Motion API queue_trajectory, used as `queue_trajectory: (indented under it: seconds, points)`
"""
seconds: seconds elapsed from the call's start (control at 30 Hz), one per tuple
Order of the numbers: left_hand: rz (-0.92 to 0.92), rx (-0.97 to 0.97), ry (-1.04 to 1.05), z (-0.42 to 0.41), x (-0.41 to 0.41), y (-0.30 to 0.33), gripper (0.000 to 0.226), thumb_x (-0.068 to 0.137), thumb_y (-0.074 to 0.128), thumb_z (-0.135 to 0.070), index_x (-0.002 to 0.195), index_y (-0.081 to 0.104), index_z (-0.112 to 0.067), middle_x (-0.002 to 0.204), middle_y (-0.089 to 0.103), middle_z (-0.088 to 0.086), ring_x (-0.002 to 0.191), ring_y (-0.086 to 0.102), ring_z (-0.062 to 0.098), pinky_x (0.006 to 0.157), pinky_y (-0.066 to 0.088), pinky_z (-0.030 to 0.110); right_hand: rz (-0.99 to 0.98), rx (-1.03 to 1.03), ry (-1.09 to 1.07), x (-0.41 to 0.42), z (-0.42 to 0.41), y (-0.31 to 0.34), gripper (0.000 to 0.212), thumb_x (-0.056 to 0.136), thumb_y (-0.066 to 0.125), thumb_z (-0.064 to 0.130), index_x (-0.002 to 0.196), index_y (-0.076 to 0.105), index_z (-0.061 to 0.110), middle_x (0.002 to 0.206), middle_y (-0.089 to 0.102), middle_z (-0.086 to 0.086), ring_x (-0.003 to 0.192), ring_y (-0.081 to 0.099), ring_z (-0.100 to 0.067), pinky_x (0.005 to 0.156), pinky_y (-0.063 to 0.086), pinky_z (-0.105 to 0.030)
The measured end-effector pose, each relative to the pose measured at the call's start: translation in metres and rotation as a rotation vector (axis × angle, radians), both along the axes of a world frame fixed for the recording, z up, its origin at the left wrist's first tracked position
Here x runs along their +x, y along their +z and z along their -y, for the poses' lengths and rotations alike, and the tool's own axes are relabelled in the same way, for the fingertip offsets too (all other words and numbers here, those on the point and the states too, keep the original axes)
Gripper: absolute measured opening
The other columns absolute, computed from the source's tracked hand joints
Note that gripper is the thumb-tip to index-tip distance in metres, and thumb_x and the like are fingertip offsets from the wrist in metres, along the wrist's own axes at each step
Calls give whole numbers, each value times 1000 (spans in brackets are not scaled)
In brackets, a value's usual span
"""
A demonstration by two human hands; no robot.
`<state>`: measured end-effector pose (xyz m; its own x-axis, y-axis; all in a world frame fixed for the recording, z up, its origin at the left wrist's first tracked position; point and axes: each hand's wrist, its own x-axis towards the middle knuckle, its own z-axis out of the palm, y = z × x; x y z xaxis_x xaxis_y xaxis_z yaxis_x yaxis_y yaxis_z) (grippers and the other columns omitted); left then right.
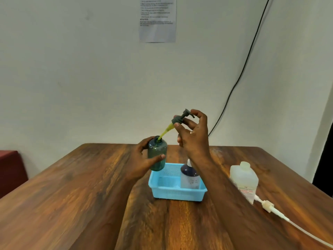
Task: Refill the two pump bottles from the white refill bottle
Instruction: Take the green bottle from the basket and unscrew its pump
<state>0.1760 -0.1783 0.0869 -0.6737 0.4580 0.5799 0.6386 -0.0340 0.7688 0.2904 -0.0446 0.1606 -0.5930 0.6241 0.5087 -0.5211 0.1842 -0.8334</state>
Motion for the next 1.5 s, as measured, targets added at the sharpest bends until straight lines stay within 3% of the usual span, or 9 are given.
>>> queue_trajectory:
  seconds: [0.27,0.43,0.57,0.67,0.73,0.97,1.2,1.37,1.5]
  points:
    - [-5,64,145,80,-12,13,59,73,86,-11,126,62,-24,117,68,-8,103,61,-6,72,44,0,2,-132,-42,16,2,22,49,87,75,16,122,41,24,104,73,-2,50,55,-11,48,43,-27]
    - [5,43,178,124,-5,-2,55,73,85,-9,123,64,-19,112,69,-10,104,63,1,79,49,10,483,304,-9,-8,32,-32,51,79,80,31,112,42,30,94,71,1,83,70,-17,70,58,-37]
    - [-4,-62,159,144,2,-18,58,73,86,-16,123,61,-27,111,67,-19,106,60,-1,87,50,22,846,460,228,-35,65,-74,45,84,71,7,119,44,14,101,69,-13,82,73,-26,60,60,-33]
    - [0,-79,154,157,3,-28,61,70,88,-26,125,60,-31,115,67,-15,108,60,3,92,50,29,997,621,165,-54,89,-98,55,80,75,13,126,46,9,96,67,-10,74,71,-21,44,51,-23]
    - [9,-67,164,162,5,-31,63,68,86,-36,125,60,-31,115,67,-18,108,60,3,91,51,29,1036,681,120,-62,102,-113,60,82,77,20,132,45,10,99,65,-7,79,68,-20,48,50,-24]
    - [35,-61,146,161,10,-38,61,73,86,-24,126,58,-31,119,66,-13,110,60,6,79,49,15,1044,738,35,-67,116,-138,52,83,78,24,126,51,16,99,64,-4,82,67,-20,73,61,-36]
    - [65,-67,84,145,23,-39,68,67,85,-41,128,58,-33,118,67,-16,109,61,4,83,52,23,975,774,-34,-42,103,-133,22,87,75,28,103,63,18,101,66,-5,85,64,-20,78,58,-36]
    - [25,-43,10,112,57,-29,55,68,81,-45,118,60,-42,114,69,-17,108,63,3,89,52,24,582,652,-192,19,67,-120,9,90,68,22,96,63,26,92,67,5,81,63,-8,72,50,-23]
    - [31,48,-127,60,96,-24,47,74,82,-30,117,66,-20,108,73,-2,101,70,12,85,58,32,334,435,-351,93,27,-127,15,92,70,15,99,59,23,92,63,11,75,59,6,63,47,-4]
